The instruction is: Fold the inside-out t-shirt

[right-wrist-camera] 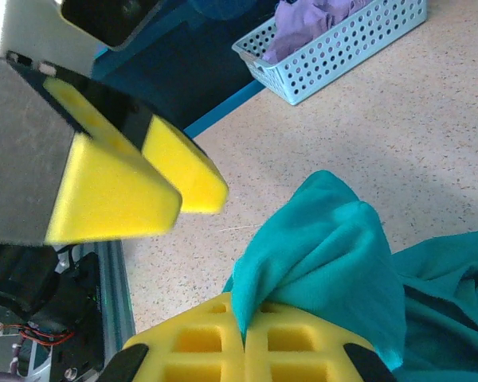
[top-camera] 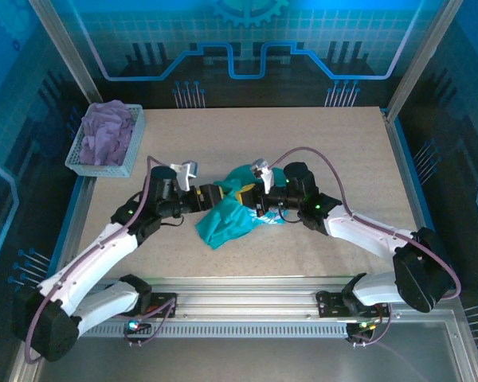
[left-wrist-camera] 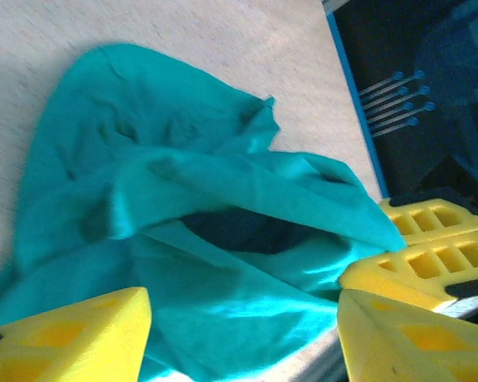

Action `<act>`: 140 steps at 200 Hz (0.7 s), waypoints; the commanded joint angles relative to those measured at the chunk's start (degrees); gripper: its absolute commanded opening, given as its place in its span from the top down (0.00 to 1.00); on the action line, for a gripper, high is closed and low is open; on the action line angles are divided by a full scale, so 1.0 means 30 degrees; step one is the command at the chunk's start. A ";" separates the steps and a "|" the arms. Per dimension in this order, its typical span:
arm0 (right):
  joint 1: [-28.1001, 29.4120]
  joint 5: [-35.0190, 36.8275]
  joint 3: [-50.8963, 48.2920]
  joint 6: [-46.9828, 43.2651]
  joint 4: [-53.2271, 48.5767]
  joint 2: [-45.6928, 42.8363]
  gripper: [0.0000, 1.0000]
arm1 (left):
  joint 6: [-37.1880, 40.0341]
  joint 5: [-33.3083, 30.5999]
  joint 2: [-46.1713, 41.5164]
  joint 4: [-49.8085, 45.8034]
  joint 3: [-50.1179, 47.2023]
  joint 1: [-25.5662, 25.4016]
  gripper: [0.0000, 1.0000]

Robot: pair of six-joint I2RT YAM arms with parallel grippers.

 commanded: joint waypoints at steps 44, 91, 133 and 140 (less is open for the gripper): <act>0.0108 0.0683 -0.0090 -0.0228 0.0142 -0.0828 1.00 | -0.1937 0.2451 0.2832 0.3470 -0.0158 -0.0196 0.48; 0.0158 0.0780 -0.0587 -0.0340 0.0349 -0.1456 1.00 | -0.2244 0.3148 0.3919 0.5685 -0.0191 -0.0040 0.81; 0.0162 0.4140 -0.1467 0.0218 -0.1315 -0.2308 0.93 | -0.2327 0.4581 0.2187 1.0987 -0.2164 0.0711 1.00; 0.0199 0.4804 -0.1539 0.0622 -0.1590 -0.2358 0.90 | -0.2118 0.4920 0.1743 1.2187 -0.2590 0.0712 1.00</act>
